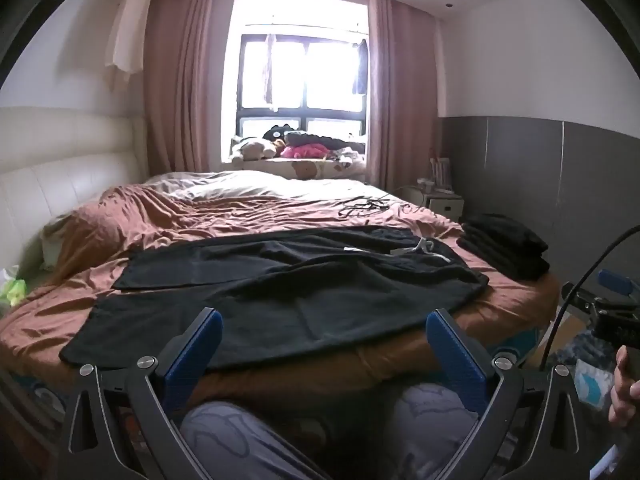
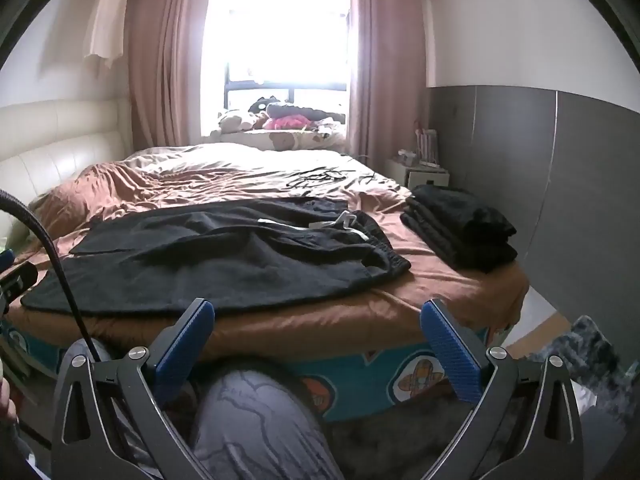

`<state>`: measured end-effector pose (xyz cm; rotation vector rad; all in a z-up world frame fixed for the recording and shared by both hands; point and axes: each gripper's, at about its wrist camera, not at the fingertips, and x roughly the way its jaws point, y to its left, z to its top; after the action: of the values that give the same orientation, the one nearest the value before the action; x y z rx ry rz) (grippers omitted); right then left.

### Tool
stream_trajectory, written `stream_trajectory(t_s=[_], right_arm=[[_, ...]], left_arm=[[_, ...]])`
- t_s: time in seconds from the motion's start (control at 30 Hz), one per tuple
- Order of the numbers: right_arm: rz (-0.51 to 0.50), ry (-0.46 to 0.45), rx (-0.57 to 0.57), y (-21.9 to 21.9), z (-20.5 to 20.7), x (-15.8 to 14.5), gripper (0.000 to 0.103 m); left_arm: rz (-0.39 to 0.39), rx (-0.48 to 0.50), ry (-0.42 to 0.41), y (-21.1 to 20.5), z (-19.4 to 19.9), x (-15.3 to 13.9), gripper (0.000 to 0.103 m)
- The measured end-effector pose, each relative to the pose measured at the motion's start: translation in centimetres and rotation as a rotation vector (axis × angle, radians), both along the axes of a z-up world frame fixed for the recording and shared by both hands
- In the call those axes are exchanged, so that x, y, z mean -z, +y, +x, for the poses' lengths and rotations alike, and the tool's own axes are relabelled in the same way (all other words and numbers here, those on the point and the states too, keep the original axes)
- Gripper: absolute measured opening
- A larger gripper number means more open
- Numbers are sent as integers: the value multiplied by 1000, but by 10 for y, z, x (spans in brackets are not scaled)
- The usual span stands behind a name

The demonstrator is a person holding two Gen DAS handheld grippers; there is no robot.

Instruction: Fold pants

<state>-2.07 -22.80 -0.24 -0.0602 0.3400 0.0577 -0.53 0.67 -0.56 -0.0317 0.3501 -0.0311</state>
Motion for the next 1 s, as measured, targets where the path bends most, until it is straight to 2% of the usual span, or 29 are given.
stream_trajectory(t_s=[0.37,1.0], right_arm=[[19,-6,-4,-4,-4,1,103],[15,-7,-2,-4,-6,0,103]], left_arm=[[-28,14,-1,5,-3,-1,103],[-3,43,-8,-4,-7,-4,103]])
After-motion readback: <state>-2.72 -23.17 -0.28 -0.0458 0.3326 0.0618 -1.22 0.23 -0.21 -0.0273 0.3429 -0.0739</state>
